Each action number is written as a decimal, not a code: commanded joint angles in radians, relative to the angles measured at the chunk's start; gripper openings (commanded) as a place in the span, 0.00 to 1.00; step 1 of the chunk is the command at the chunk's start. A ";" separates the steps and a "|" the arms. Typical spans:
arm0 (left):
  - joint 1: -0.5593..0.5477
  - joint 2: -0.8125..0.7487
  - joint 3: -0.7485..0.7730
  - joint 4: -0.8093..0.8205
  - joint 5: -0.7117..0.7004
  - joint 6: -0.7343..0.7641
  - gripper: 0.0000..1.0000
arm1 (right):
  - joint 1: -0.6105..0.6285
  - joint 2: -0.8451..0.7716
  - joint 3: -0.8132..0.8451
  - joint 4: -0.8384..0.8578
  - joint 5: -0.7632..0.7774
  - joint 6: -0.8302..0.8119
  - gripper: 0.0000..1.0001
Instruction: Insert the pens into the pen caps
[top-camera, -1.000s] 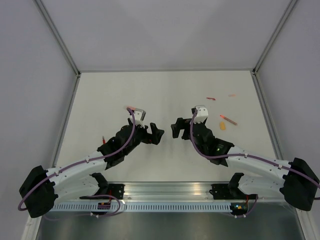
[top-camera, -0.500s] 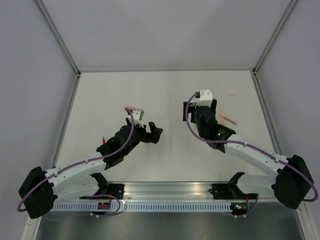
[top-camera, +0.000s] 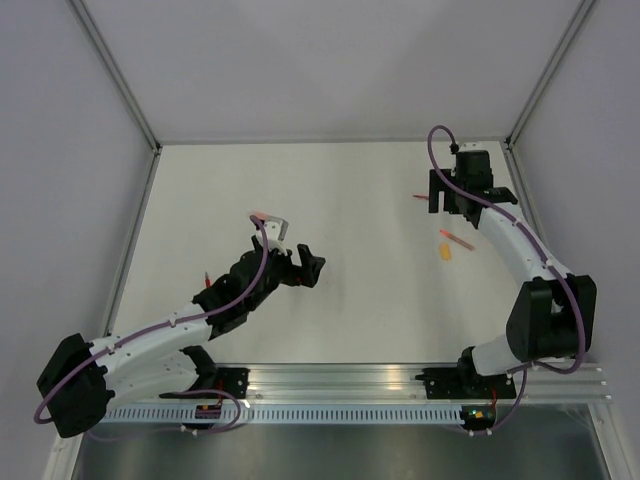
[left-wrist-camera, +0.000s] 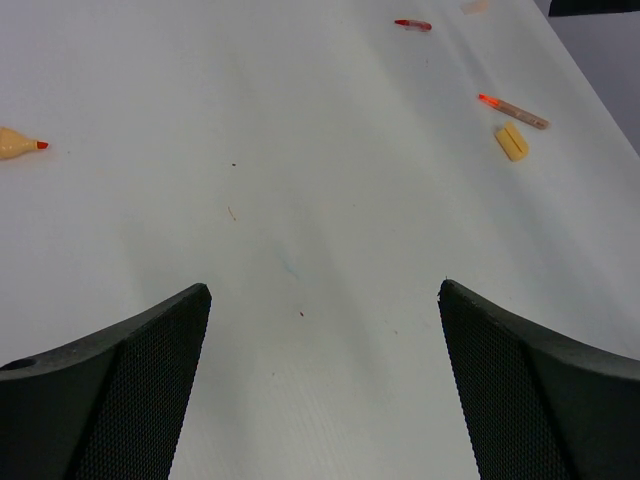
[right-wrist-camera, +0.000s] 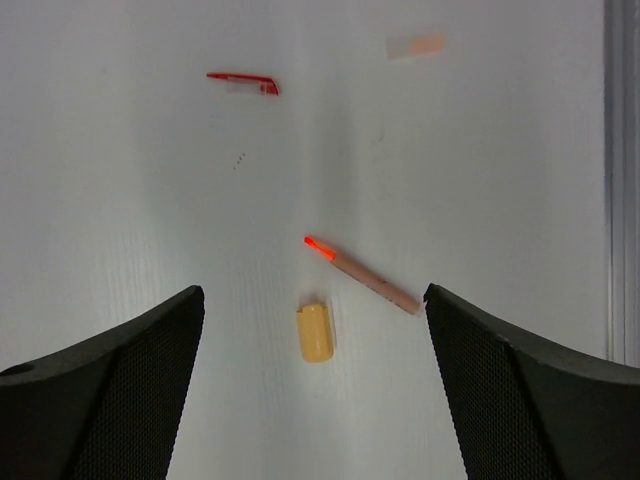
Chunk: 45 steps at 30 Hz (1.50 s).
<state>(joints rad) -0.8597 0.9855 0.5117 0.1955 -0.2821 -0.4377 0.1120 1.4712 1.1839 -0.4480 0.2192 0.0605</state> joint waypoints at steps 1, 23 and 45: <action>-0.002 -0.004 0.040 0.012 0.000 -0.015 1.00 | -0.079 0.088 0.054 -0.093 -0.154 -0.051 0.96; -0.002 -0.067 -0.004 0.033 -0.137 -0.091 1.00 | 0.132 0.262 0.164 -0.081 -0.110 0.162 0.78; 0.093 -0.022 -0.006 -0.030 -0.085 -0.119 1.00 | -0.010 0.251 0.218 -0.268 -0.208 -0.326 0.74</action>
<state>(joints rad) -0.7696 0.9501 0.4957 0.1352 -0.3981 -0.5495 0.1104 1.6684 1.3479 -0.6407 0.0788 -0.1467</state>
